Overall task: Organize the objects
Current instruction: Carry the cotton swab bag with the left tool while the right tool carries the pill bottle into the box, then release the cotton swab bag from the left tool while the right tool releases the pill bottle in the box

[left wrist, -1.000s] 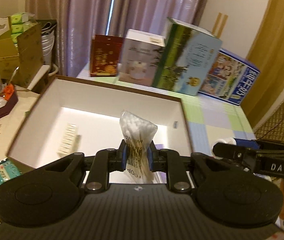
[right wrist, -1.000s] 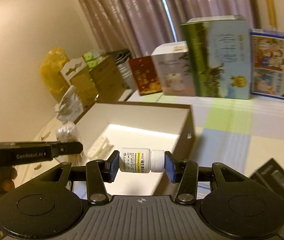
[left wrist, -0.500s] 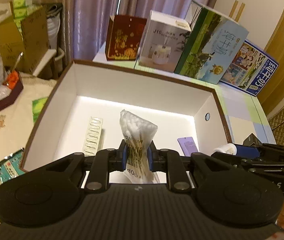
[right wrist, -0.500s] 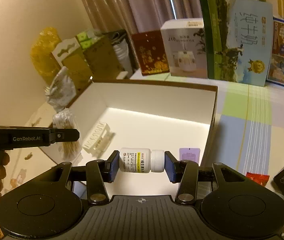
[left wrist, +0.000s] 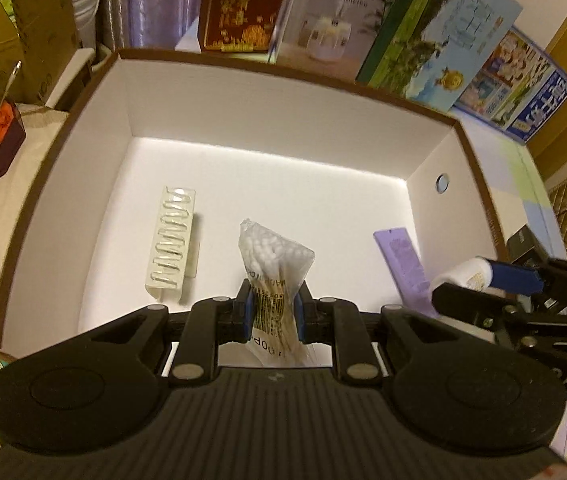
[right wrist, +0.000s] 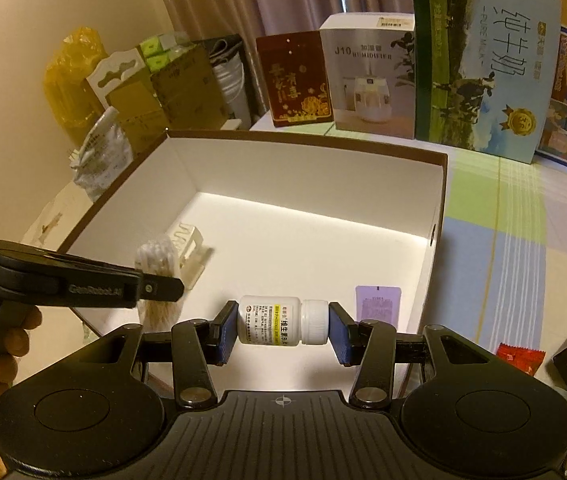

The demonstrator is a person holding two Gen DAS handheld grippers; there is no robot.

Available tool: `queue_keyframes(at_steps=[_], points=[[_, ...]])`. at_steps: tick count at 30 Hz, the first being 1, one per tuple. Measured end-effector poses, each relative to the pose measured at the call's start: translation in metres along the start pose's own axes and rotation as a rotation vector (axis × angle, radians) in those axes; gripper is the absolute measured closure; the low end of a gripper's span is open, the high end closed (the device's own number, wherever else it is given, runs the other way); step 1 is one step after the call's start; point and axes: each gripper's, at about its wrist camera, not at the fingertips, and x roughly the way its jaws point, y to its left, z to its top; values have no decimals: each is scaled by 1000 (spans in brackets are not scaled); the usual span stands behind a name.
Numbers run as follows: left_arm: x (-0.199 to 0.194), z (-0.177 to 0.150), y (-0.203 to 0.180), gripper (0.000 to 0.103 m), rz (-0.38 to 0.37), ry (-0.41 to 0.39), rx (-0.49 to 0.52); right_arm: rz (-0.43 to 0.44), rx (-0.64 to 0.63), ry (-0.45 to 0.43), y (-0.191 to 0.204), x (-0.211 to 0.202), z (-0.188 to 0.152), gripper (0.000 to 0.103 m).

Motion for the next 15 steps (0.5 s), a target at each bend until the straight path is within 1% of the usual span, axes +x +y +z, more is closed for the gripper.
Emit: queue_keyframes(at_steps=[5,8,10,12,15], points=[[18,0,0,86,30,60,20,-10,-7,14,0,4,1,59],[22,0,1,83,49,76,34,-13,-16,24,-1,7,2,59],[21,1,2,75,47,76,42,-18,-23,29,0,9,2,59],[18,2,2,60,46,69,46,-21,-27,35,1,11,2,59],[13,4,2,54,56,47,69,-25,-31,48,1,15,3,59]])
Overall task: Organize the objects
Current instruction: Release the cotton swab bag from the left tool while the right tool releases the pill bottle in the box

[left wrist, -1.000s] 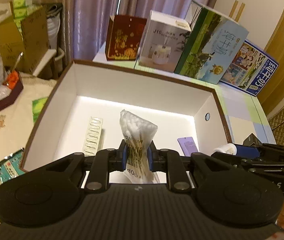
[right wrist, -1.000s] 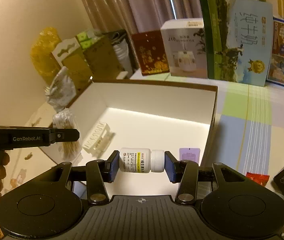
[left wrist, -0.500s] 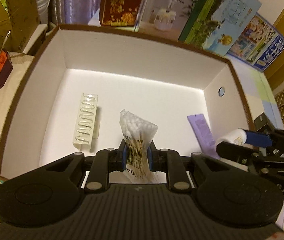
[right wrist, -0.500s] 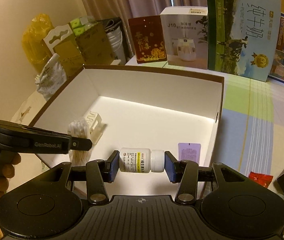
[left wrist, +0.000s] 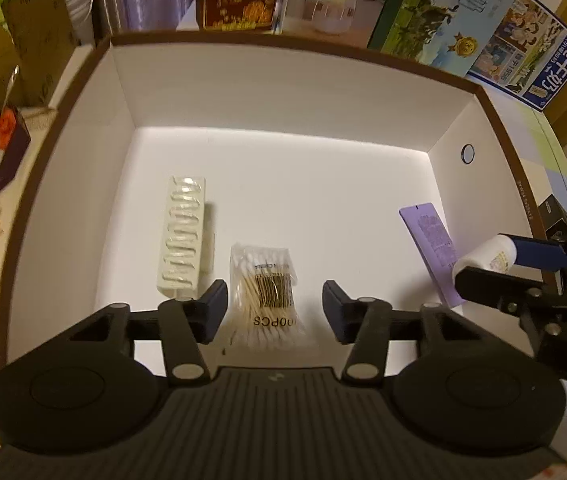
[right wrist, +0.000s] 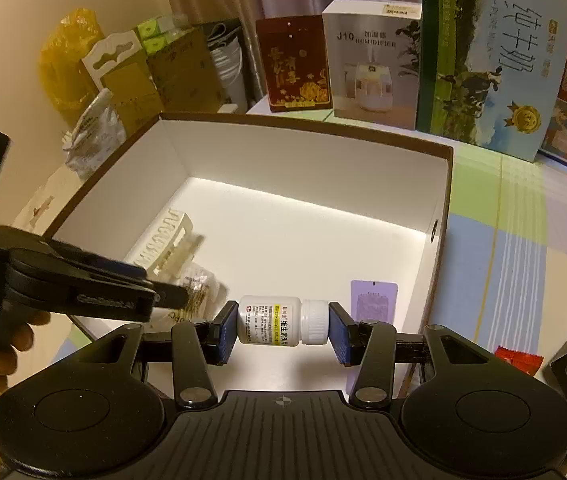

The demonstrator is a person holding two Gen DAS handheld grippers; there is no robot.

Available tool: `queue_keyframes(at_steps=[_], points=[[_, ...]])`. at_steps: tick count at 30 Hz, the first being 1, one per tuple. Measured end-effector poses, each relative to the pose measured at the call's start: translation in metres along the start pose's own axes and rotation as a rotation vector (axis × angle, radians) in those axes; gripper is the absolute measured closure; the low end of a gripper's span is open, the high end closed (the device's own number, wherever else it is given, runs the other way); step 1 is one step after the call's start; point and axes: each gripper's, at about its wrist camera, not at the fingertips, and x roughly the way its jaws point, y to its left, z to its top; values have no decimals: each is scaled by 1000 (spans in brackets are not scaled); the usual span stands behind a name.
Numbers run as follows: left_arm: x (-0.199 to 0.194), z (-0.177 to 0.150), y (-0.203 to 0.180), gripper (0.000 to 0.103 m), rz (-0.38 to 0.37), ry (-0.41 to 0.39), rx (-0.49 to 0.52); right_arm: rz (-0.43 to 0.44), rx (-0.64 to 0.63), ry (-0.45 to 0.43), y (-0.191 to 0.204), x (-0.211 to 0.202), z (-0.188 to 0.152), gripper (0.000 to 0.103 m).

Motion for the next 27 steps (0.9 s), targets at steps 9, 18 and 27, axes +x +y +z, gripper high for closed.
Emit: queue_keyframes(at_steps=[9,18,27], points=[[-5,-2,4,37,58,-16,40,-25,-40,56,6,19,0,59],[-10,-2,8,28,87,-31,54,-39,-49,32,8,27,4,53],[-26,-8,13,20,90,-59,31,-46,-40,-43,8,3,-2,26]])
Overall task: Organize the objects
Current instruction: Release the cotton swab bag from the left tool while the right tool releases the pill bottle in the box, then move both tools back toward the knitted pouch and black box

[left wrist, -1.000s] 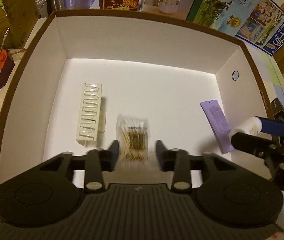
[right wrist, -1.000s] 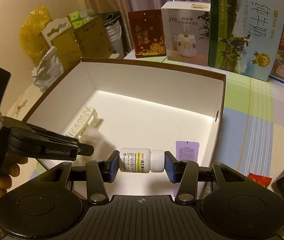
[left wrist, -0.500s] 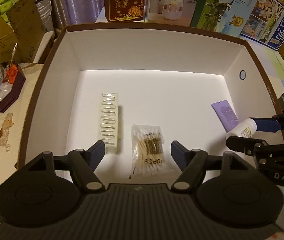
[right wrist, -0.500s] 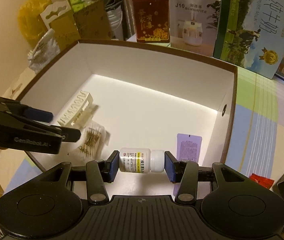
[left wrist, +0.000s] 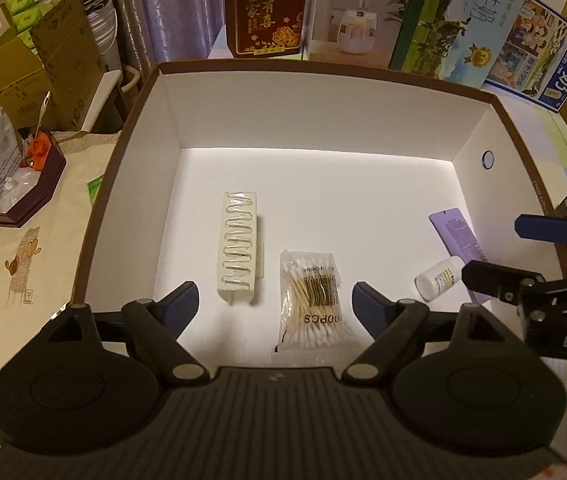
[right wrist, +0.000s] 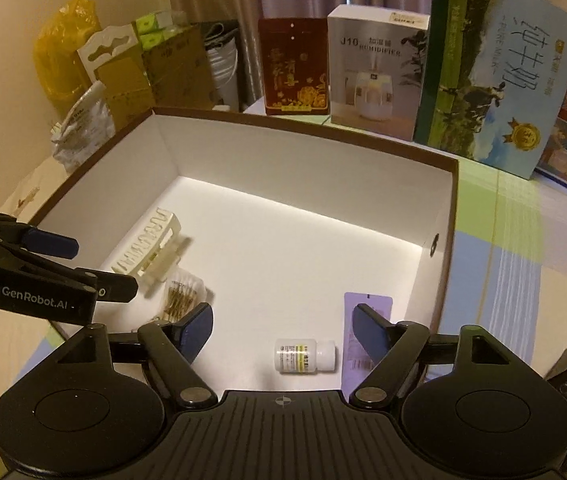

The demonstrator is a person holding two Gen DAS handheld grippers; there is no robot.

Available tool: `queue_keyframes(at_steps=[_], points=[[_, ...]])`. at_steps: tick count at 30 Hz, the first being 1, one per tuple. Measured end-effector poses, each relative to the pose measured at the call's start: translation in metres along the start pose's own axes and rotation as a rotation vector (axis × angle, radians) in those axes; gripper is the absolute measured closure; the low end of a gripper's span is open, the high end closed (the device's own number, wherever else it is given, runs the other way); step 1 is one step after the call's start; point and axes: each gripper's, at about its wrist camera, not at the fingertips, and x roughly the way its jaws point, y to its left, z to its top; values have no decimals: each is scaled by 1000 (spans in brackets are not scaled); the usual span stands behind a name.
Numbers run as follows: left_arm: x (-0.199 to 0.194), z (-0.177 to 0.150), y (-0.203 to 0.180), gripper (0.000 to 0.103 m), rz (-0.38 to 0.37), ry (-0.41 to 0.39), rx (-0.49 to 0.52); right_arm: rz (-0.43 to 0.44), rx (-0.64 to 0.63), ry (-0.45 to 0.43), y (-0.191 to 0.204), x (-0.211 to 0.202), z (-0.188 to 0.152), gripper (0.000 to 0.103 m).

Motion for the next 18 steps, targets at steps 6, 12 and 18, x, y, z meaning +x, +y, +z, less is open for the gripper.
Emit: queue_keyframes(at_steps=[6,12,18], points=[[-21,-5,-4,17,-8,-37,-6,4,21,-32,0,-22,-8,19],[-42,-12,-14,15,-18,-69,8,10,53,-59,-1,-45,-15,16],[-58,-23,-29,15,-55,-92,28,1,72,-83,-3,-71,-29,15]])
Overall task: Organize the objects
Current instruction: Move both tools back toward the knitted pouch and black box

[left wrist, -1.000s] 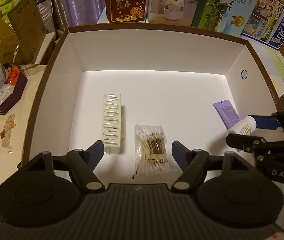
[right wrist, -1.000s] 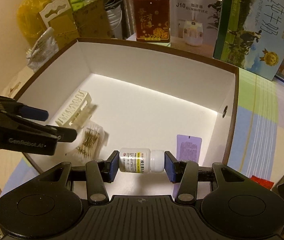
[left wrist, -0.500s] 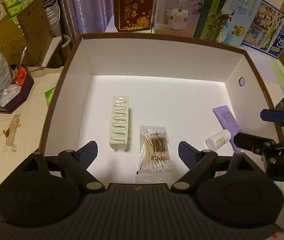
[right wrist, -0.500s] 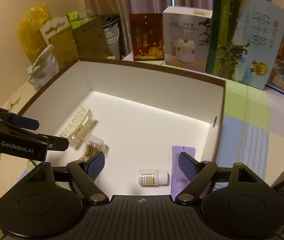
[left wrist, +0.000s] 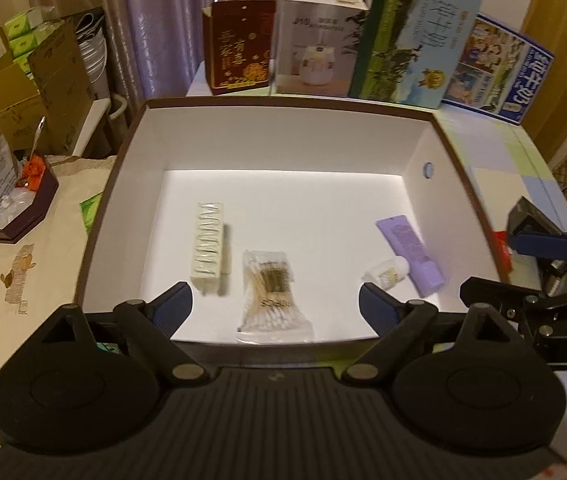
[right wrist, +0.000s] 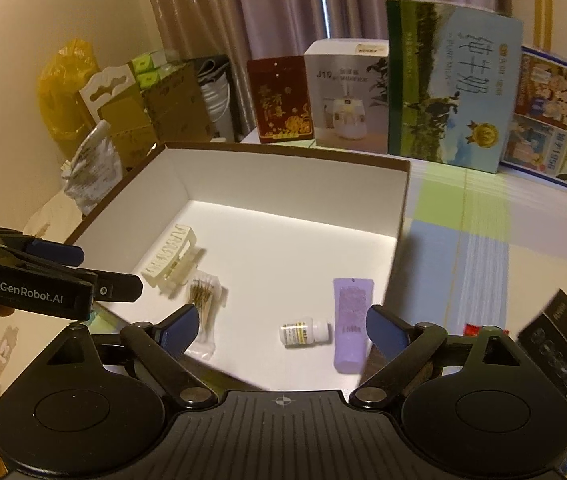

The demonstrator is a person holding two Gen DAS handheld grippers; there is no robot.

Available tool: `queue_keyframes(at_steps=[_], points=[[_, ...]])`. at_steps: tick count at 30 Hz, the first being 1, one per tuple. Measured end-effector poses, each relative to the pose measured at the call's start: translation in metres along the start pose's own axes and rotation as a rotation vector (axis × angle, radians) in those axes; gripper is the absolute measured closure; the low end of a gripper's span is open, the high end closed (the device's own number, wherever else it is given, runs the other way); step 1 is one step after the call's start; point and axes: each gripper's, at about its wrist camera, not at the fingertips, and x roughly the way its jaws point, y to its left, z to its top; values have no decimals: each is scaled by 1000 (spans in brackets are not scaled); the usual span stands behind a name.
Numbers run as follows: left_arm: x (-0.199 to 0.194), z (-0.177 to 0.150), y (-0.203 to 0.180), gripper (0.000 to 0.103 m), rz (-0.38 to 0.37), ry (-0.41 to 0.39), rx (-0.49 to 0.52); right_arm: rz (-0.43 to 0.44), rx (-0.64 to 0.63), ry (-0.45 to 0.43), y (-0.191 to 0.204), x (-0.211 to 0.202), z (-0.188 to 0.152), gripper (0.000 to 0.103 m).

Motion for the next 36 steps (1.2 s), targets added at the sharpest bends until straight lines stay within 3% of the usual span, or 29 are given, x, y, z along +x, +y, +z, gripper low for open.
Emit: queue_keyframes(at_steps=[14,25,36], points=[[-24,-20,-62,15,-134,-45,77,-104,103,-23,-32,-63,-48,14],[-30,-41,-126,15,-233,-21,156,-175,180,-15,-72,-106,-85,14],[-24,-50,-191,18,-263,-2,186,-228,193,-22,-122,-134,-106,14]])
